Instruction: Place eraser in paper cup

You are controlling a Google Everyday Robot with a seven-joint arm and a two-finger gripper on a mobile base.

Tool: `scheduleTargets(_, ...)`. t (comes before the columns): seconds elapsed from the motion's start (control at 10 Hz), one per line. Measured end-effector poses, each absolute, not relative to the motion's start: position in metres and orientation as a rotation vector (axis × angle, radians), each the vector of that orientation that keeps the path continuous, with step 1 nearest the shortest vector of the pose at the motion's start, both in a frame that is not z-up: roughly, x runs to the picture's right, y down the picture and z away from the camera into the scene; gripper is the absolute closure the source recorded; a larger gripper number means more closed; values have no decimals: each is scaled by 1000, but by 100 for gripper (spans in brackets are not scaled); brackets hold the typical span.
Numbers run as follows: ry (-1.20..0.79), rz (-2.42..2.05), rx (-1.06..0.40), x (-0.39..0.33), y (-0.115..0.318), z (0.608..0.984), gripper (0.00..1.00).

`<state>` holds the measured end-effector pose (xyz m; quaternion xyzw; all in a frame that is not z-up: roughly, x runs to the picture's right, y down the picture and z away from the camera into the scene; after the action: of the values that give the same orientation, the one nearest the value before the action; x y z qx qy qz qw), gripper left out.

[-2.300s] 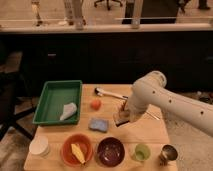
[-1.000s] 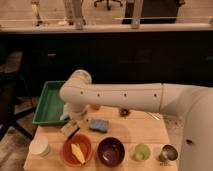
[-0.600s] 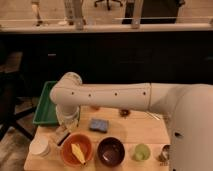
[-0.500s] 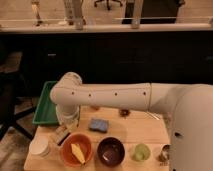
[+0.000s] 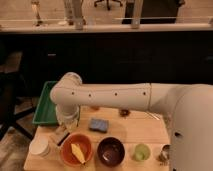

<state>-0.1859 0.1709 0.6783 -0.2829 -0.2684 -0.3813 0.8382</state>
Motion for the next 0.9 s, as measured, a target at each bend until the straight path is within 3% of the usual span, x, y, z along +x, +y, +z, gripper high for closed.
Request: scheduleTargets(0.9, -704, -1013, -590, -314, 169, 676, 100)
